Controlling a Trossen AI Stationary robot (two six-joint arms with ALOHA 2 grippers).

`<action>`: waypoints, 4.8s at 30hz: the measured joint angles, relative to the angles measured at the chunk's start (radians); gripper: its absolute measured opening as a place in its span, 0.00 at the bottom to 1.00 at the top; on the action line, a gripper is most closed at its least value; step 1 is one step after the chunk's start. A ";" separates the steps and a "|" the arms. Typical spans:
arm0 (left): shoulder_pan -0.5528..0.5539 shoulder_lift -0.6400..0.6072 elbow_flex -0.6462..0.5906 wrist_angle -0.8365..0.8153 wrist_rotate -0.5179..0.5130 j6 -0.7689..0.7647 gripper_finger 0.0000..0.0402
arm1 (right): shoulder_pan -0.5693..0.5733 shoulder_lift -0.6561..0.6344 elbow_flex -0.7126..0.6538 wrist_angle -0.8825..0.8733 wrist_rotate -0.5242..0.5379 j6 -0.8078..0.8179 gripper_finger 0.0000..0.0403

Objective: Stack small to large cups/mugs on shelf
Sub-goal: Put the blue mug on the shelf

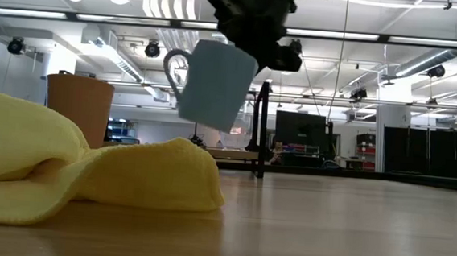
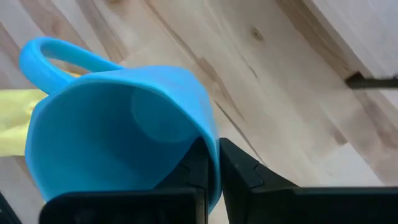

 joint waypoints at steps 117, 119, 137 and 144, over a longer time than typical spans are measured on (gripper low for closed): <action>0.034 0.537 -0.148 -0.107 0.163 -0.914 0.29 | -0.097 -0.187 0.531 -0.450 0.033 -0.395 0.15; 0.034 0.550 -0.148 -0.106 0.164 -0.915 0.29 | -0.097 -0.187 0.531 -0.450 0.033 -0.395 0.15; 0.040 0.631 -0.148 -0.114 0.196 -0.941 0.29 | -0.097 -0.187 0.531 -0.450 0.033 -0.395 0.15; 0.040 0.642 -0.148 -0.112 0.208 -0.940 0.25 | -0.097 -0.187 0.531 -0.449 0.033 -0.395 0.15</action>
